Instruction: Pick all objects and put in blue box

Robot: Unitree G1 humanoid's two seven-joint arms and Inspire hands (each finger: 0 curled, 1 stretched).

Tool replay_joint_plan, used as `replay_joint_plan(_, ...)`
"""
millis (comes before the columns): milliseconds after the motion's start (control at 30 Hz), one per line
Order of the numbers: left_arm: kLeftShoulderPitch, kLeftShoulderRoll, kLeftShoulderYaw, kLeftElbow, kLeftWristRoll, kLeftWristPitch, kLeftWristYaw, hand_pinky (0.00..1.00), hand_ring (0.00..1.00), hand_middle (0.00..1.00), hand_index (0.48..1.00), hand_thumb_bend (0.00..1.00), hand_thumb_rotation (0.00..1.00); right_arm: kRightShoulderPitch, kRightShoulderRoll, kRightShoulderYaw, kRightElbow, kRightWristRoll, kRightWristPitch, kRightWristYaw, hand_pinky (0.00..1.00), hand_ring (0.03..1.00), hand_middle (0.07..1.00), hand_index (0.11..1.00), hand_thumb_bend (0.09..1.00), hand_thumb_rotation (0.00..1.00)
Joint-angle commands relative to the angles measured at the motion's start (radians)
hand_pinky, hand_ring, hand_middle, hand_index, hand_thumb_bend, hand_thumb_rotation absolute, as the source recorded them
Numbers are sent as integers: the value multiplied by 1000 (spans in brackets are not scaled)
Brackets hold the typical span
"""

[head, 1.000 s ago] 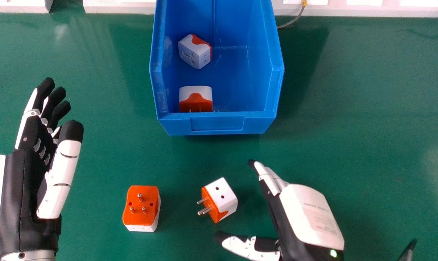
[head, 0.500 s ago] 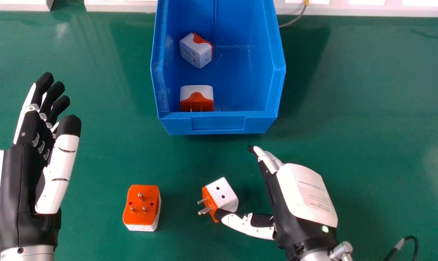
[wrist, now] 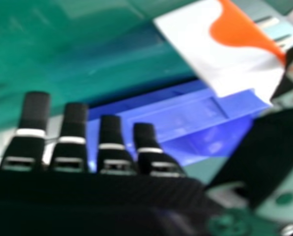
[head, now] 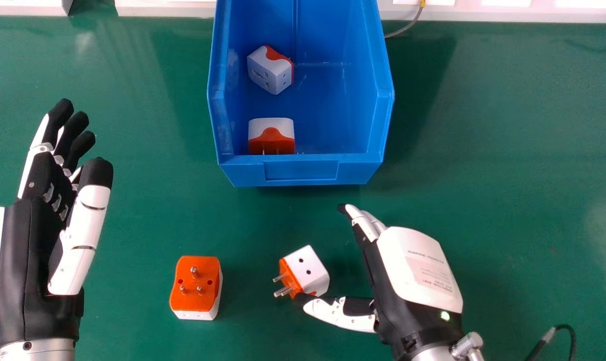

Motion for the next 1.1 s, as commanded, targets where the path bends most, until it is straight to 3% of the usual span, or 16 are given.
replay_joint_plan(0, 2, 4, 3, -25, -6, -11, 1, 849, 907, 924, 928, 581, 749, 49, 60, 113, -70, 1, 0, 6, 704, 834, 885, 888, 575, 506)
replay_joint_plan(100, 2, 2, 3, -25, -7, -12, 2, 846, 905, 923, 926, 577, 746, 56, 57, 118, -77, 4, -4, 15, 707, 836, 885, 888, 580, 487)
replay_joint_plan(200, 1, 4, 3, -24, 0, -13, 3, 847, 904, 923, 925, 576, 748, 58, 57, 122, -79, 2, -5, 22, 710, 836, 883, 888, 583, 479)
replay_joint_plan(433, 1, 4, 1, -27, -8, -9, 0, 849, 906, 924, 927, 567, 751, 54, 56, 132, -69, 1, -15, 33, 706, 829, 876, 883, 582, 478)
replay_joint_plan(700, -1, 9, 9, -12, -1, -26, 0, 854, 912, 927, 931, 578, 754, 23, 57, 149, -28, -15, -14, 39, 704, 829, 880, 883, 568, 530)
replay_joint_plan(833, 3, 9, 9, -18, 1, -18, 1, 855, 914, 929, 932, 587, 757, -10, 63, 159, 3, -24, 3, 58, 710, 835, 884, 887, 559, 557)
replay_joint_plan(1067, 10, 3, 10, -22, -10, -17, 5, 860, 919, 932, 931, 600, 751, -51, 77, 172, 65, -12, 11, 43, 735, 850, 900, 904, 546, 563)
